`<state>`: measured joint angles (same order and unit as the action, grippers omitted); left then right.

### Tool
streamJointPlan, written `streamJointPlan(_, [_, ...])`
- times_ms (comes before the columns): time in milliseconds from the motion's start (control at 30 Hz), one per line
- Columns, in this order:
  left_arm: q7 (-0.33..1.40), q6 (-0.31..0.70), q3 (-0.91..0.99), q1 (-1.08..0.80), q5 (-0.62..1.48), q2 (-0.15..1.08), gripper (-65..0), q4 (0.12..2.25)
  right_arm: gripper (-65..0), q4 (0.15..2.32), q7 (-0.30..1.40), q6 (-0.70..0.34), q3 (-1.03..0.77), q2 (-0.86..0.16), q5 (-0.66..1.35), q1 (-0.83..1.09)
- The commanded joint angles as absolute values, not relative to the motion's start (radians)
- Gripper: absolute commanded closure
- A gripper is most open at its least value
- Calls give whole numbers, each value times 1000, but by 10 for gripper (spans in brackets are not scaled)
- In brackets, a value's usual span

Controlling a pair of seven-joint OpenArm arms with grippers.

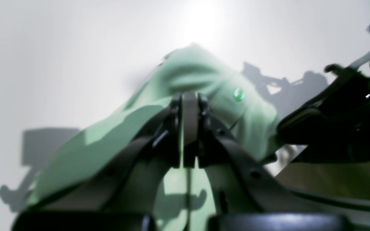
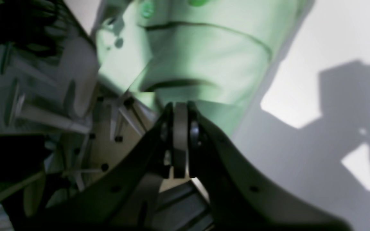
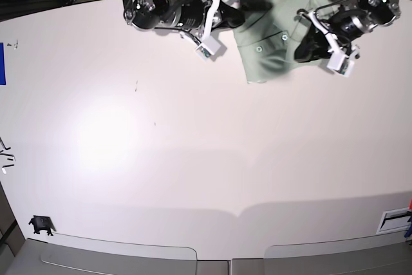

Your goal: Fold the T-shirt properly

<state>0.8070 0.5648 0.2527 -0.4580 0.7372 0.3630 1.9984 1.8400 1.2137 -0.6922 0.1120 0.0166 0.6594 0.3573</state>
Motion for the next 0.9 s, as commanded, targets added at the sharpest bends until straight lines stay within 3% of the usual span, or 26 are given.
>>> streamJointPlan(0, [786,568,238,-447,738,368,0,1990,0,1844,1195,-698,113,19,670,352])
streamJointPlan(333, [758,568,188,-329,696,364,0,1702,0,1806,1231,-643,113,15,576,353])
streamJointPlan(633, [734,568,188,-327,696,364,0,1683,0,1806,1217,-562,64,-12,445,353])
streamJointPlan(733, [732,569,188,-327,696,364,0,1683,0,1807,1227,-560,32,-14,495,353])
streamJointPlan(867, [731,568,188,-327,697,364,0,1683,0,1848,1286,-621,8,-14,736,353])
